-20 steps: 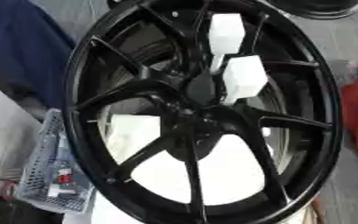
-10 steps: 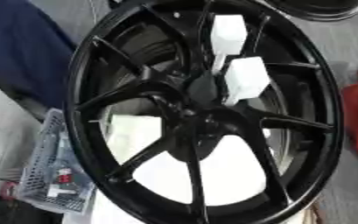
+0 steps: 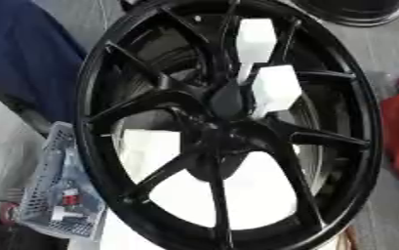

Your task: Pull the pin out of the wheel hub.

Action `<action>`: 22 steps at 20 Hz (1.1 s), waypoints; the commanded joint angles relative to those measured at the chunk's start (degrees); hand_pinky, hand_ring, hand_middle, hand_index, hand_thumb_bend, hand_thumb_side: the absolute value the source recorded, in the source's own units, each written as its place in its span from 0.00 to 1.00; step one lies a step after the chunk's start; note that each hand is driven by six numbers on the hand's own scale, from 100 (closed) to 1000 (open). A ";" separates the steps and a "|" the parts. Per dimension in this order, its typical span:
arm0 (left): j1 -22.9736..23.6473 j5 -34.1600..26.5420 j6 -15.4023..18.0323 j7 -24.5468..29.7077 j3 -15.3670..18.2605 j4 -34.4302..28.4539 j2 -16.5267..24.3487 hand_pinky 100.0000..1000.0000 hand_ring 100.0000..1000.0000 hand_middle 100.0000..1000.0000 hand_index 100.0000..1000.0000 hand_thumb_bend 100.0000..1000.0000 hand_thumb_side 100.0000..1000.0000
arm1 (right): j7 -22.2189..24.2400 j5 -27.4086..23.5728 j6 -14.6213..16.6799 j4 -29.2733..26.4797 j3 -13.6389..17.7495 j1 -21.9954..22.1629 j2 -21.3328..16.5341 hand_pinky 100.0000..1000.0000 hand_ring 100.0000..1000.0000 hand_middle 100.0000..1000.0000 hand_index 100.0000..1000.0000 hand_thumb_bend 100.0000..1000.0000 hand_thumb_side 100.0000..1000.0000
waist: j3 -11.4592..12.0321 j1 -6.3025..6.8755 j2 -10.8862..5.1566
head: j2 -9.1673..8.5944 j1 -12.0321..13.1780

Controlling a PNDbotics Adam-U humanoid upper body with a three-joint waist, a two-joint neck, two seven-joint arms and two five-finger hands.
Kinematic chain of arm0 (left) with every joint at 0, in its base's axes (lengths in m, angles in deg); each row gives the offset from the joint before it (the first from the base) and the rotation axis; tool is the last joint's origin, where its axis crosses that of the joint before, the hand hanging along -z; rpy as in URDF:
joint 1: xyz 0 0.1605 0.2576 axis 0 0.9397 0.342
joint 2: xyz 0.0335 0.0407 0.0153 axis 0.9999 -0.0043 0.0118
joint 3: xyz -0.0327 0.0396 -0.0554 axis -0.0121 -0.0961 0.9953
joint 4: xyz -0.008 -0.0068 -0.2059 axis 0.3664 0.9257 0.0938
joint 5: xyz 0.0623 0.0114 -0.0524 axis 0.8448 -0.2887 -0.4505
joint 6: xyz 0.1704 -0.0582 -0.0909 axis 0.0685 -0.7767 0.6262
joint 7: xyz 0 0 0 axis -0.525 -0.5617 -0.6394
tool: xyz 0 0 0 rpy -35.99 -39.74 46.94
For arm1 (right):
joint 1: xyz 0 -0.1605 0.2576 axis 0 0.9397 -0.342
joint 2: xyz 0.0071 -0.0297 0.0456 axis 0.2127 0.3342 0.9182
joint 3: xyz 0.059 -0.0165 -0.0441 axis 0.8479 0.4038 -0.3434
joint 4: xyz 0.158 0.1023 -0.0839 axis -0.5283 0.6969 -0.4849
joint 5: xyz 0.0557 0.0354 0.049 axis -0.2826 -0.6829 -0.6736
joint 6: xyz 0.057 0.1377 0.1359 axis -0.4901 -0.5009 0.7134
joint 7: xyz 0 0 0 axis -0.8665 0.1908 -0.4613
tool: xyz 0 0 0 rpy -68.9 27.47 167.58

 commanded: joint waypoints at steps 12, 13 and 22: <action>-0.44 -0.31 -0.21 0.29 0.23 -1.17 0.93 0.91 0.49 0.60 0.77 0.08 0.96 | 19.43 2.07 3.41 -0.70 -2.70 -3.78 -0.30 0.81 0.80 0.77 0.83 0.00 0.12 | 0.30 0.20 -1.84 | -0.99 -0.38; -0.43 -0.32 -0.21 0.29 0.23 -1.17 0.93 0.91 0.49 0.60 0.77 0.08 0.96 | 19.53 1.77 3.31 -0.70 -2.88 -3.91 -0.21 0.81 0.80 0.77 0.83 0.00 0.12 | 0.33 0.18 -1.84 | -1.01 -0.40; -0.41 -0.28 -0.36 0.46 0.11 -1.17 1.05 0.91 0.49 0.60 0.77 0.08 0.96 | 19.62 -0.60 1.98 -0.70 -5.41 -6.02 0.75 0.83 0.83 0.82 0.88 0.00 0.25 | 0.41 -0.17 -1.91 | -0.83 -0.64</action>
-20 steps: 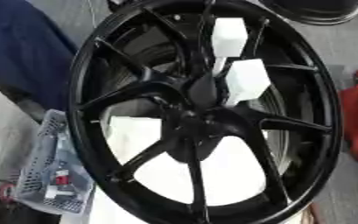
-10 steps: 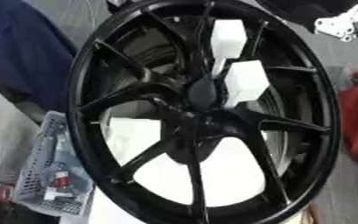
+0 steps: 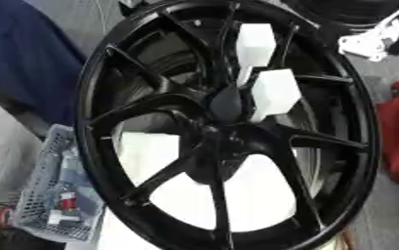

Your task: Pull the pin out of the wheel hub.

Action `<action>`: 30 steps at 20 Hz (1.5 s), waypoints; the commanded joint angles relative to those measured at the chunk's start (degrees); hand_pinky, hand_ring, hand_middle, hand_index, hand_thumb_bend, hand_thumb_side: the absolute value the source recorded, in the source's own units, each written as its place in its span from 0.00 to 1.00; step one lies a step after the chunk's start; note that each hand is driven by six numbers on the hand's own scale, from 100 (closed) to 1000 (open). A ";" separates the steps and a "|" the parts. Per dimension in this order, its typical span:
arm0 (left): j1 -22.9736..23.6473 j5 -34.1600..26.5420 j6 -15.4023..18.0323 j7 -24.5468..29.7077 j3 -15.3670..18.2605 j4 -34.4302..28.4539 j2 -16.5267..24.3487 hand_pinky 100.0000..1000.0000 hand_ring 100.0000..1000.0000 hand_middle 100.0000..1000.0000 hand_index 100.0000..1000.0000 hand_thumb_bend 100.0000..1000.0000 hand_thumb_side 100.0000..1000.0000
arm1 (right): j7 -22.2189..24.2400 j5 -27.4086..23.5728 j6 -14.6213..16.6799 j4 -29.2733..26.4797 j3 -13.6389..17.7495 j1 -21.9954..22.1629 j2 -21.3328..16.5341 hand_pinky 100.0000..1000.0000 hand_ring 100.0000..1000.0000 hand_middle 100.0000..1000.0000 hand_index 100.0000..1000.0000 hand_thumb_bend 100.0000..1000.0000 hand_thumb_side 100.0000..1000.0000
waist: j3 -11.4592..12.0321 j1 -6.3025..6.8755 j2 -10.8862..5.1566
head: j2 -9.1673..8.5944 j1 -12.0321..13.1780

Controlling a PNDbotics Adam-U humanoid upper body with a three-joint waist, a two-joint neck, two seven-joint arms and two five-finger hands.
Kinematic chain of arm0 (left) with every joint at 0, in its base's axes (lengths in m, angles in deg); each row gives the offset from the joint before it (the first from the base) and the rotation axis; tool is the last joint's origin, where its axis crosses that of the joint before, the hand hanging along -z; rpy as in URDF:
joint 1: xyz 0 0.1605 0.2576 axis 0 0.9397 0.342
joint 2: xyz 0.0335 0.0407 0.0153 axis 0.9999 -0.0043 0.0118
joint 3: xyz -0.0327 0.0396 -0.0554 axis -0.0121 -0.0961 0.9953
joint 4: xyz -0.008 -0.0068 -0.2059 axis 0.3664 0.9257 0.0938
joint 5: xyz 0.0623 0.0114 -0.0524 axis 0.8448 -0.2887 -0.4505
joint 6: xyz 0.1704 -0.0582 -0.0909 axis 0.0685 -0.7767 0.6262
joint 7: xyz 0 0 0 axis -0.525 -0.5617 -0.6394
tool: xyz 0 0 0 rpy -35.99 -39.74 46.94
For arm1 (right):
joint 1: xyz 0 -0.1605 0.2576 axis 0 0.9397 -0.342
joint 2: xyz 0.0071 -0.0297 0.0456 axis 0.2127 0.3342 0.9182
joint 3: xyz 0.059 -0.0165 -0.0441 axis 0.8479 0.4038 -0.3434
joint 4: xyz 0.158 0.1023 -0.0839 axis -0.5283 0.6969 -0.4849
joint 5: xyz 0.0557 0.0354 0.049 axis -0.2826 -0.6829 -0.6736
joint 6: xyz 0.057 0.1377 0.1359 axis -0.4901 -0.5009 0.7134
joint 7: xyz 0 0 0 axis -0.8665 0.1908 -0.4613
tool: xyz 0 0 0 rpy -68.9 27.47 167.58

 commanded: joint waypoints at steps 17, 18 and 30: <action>-0.68 0.07 -0.31 0.37 -0.08 -1.17 1.27 0.91 0.49 0.59 0.77 0.08 0.96 | 0.41 2.44 -3.15 -0.68 -5.40 -4.36 1.17 0.83 0.84 0.77 0.89 0.00 0.43 | 0.78 -0.55 -1.31 | -1.27 -2.85; -0.69 0.09 -0.35 0.38 -0.10 -1.17 1.27 0.91 0.49 0.59 0.77 0.08 0.96 | 0.41 2.61 -3.21 -0.68 -5.46 -4.40 1.20 0.83 0.84 0.76 0.89 0.00 0.45 | 0.77 -0.56 -1.28 | -1.28 -2.99; -0.67 0.37 -0.48 0.60 -0.23 -1.17 1.09 0.91 0.49 0.59 0.77 0.07 0.97 | 0.41 4.28 -3.28 -0.68 -4.08 -5.03 1.85 0.81 0.82 0.75 0.91 0.00 0.47 | 0.64 -0.49 -0.82 | -1.78 -2.95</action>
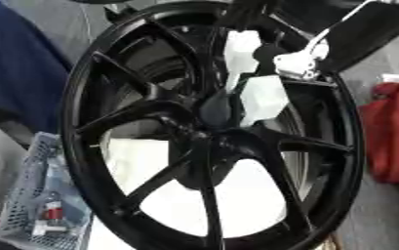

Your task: Pull the pin out of the wheel hub.

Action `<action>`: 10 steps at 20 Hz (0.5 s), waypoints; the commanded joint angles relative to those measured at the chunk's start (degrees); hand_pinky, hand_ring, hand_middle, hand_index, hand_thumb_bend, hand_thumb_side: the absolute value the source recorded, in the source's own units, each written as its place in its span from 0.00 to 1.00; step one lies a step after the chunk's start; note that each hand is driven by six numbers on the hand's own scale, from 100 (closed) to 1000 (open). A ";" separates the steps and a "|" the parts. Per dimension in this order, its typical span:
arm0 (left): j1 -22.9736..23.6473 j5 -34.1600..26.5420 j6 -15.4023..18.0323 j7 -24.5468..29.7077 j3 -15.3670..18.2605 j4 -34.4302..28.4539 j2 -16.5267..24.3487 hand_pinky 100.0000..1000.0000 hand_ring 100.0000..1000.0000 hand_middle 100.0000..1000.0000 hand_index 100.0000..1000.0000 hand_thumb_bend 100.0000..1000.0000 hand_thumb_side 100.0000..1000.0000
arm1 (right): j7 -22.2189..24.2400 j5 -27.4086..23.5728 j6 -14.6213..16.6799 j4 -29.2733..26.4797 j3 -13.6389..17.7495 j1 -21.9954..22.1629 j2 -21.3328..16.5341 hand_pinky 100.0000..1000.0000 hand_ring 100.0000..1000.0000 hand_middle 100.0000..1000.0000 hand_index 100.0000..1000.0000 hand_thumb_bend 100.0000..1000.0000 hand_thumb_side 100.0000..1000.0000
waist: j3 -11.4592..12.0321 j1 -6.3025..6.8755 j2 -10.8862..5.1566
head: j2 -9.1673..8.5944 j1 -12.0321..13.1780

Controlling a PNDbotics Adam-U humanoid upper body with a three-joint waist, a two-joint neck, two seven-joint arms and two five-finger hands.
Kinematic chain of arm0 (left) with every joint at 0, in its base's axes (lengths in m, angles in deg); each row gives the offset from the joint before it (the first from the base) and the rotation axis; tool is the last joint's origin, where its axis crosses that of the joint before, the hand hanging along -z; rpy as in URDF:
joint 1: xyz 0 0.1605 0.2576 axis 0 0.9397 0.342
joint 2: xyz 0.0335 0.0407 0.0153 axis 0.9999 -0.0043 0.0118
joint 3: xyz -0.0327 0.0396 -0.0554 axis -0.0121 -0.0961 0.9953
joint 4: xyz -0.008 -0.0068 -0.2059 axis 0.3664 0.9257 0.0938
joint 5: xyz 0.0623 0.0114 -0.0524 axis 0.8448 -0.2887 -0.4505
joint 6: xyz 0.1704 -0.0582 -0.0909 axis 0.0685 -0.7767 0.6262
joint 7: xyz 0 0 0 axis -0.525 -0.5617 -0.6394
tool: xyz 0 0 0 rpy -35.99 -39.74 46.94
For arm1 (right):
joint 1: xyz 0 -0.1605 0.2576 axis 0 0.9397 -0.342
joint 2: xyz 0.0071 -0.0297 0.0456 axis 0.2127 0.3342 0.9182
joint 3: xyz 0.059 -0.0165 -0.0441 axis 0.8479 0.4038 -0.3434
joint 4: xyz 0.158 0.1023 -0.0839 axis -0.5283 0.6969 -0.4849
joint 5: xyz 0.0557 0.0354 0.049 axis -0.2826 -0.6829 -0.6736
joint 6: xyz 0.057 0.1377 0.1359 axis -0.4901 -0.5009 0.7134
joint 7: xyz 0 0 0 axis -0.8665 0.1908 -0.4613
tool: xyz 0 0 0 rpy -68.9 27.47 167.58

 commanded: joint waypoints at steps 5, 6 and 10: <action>-0.25 0.46 -0.13 0.15 0.13 -1.17 0.96 0.91 0.49 0.59 0.77 0.07 0.97 | 0.64 1.37 -0.58 -0.68 2.18 -1.13 -0.58 0.81 0.84 0.78 0.92 0.00 0.50 | 0.00 0.37 -0.66 | -0.57 0.27; -0.25 0.48 -0.14 0.15 0.13 -1.17 0.94 0.91 0.49 0.59 0.77 0.07 0.97 | 0.64 1.54 -0.58 -0.68 2.31 -1.08 -0.61 0.81 0.84 0.78 0.92 0.00 0.50 | 0.01 0.34 -0.62 | -0.58 0.29; -0.29 0.52 -0.26 0.15 0.10 -1.17 0.88 0.91 0.49 0.59 0.77 0.07 0.97 | 0.64 1.86 -0.65 -0.68 2.27 -0.80 -0.69 0.81 0.85 0.79 0.92 0.00 0.54 | -0.02 0.15 -0.42 | -0.77 0.24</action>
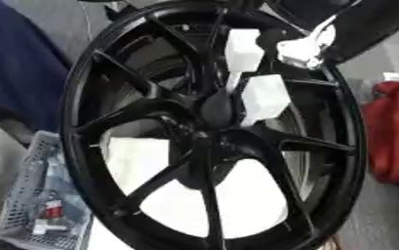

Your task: Pull the pin out of the wheel hub.

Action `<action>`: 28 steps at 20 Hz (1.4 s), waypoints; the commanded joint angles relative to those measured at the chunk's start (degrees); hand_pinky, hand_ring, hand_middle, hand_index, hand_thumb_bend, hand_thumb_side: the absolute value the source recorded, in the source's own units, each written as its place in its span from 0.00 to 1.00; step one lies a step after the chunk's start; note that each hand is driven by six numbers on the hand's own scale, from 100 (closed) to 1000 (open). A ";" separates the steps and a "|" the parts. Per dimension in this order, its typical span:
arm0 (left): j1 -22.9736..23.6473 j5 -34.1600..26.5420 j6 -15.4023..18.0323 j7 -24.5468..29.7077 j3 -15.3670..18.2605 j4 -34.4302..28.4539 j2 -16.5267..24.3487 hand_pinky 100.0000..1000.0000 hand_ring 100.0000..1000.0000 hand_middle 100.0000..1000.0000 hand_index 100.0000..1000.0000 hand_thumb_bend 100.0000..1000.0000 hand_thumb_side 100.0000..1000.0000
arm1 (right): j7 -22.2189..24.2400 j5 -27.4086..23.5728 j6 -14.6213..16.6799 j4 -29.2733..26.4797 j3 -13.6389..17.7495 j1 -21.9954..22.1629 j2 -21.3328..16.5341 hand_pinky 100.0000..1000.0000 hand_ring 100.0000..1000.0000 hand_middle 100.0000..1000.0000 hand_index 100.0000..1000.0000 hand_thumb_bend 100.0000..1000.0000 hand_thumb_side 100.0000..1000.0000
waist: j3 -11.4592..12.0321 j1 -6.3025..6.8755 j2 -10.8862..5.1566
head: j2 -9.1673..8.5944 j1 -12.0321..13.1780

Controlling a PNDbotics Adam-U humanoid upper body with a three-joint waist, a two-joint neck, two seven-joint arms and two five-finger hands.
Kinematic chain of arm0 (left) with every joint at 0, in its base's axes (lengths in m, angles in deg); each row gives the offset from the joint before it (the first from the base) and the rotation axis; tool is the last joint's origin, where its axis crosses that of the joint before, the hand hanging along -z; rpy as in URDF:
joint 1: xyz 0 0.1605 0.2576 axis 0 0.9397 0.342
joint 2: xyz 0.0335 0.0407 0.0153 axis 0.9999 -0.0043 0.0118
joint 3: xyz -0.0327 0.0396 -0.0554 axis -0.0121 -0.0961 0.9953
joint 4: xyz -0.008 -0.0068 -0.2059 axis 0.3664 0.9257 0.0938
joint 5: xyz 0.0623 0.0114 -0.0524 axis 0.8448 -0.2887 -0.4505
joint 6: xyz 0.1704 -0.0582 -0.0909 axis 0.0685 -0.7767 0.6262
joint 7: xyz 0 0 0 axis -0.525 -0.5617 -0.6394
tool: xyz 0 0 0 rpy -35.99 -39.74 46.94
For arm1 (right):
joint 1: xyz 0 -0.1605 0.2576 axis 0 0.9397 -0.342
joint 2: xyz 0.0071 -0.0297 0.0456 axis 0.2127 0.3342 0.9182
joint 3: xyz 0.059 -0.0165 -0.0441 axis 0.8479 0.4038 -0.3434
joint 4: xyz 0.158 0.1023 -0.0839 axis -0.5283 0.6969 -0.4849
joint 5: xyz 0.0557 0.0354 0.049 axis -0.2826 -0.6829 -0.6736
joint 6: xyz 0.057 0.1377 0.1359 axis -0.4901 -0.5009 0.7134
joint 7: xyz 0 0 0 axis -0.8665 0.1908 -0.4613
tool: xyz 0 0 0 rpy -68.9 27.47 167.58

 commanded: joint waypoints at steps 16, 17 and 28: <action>-0.68 0.57 -0.69 0.19 -0.15 -1.17 0.55 0.91 0.48 0.60 0.77 0.07 0.98 | 0.62 3.33 -0.79 -0.28 -0.39 0.40 -1.22 0.80 0.84 0.80 0.96 0.00 0.67 | 0.58 -0.69 0.36 | -2.35 -0.65; -0.70 0.58 -0.72 0.20 -0.16 -1.17 0.54 0.92 0.48 0.60 0.77 0.07 0.98 | 0.62 3.74 -0.75 -0.25 -0.30 0.38 -1.21 0.80 0.84 0.80 0.95 0.00 0.65 | 0.61 -0.73 0.41 | -2.36 -0.66; -0.80 0.69 -0.90 0.29 -0.24 -1.17 0.36 0.92 0.48 0.60 0.77 0.07 0.98 | 0.62 6.03 0.18 0.13 0.03 0.92 -1.07 0.82 0.87 0.84 0.98 0.00 0.67 | 0.83 -0.96 0.92 | -2.61 -0.58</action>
